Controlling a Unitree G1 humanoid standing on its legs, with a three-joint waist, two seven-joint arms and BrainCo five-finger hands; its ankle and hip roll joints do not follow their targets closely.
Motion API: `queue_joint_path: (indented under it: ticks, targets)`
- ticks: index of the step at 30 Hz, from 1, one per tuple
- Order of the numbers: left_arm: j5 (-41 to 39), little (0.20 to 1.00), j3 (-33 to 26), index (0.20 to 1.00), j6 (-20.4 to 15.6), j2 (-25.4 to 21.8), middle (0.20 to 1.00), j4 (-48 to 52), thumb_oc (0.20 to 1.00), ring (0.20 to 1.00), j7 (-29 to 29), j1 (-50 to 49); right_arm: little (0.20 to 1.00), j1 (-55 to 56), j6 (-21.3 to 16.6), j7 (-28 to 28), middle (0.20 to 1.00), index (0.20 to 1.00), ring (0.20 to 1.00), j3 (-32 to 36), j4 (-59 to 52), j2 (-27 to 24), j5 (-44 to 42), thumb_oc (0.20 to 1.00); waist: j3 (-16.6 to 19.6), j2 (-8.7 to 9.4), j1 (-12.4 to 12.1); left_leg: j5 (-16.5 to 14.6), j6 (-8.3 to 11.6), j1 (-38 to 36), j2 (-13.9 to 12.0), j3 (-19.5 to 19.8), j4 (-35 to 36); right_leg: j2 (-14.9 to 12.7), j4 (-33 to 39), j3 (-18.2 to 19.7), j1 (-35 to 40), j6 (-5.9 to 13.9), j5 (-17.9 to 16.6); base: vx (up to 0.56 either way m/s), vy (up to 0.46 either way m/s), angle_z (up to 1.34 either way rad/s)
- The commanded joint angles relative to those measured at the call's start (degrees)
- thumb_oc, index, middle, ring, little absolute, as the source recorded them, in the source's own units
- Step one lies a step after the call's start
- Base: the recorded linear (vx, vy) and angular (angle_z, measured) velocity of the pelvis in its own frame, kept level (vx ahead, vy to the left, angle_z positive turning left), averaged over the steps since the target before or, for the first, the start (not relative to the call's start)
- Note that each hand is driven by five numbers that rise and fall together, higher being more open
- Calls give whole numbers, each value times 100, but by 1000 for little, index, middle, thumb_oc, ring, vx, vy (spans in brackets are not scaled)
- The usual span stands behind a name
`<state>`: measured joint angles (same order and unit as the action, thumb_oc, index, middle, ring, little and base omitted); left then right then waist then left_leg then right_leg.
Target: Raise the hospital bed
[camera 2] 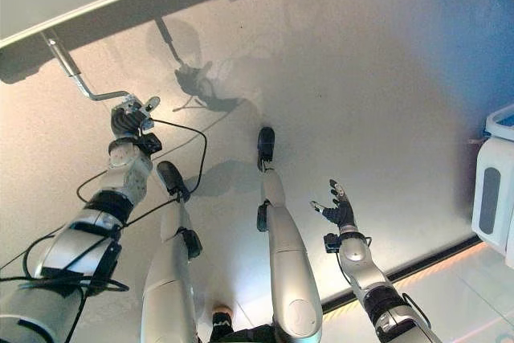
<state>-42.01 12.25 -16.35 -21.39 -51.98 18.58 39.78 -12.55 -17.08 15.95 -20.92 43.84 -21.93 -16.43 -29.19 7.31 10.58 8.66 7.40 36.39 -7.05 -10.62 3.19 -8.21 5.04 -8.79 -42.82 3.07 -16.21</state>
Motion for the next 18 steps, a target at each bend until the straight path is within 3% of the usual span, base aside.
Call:
queue_joint_path:
  ticks: [1, 4, 18]
  targets:
    - [-115, 1000, -53, 1000, 12, -45, 1000, -143, 1000, 1000, -68, -139, 1000, 311, 49, 10, 1000, 1000, 1000, 155, 11, -100, -100, 1000, -60, 144, -188, 138, -369, 425, 261, 357, 181, 168, -82, -129, -140, 606, -16, -2, -9, 11]
    - [-266, 1000, 13, 1000, -61, -8, 1000, 337, 1000, 1000, -159, -530, 1000, 381, 139, -58, 1000, 1000, 1000, 158, 55, -115, -4, 1000, -60, 136, -338, 156, -368, 374, 296, 435, 181, 130, -102, -261, 34, 603, 43, -10, -22, 12]
    - [-439, 1000, -16, 1000, 14, -116, 1000, 31, 1000, 1000, -222, -418, 1000, 491, 142, -111, 1000, 1000, 1000, 146, 20, -174, -31, 1000, -60, 307, -370, 151, -329, 404, 284, 568, 181, 165, -32, -431, 196, 613, 99, 11, -6, 6]
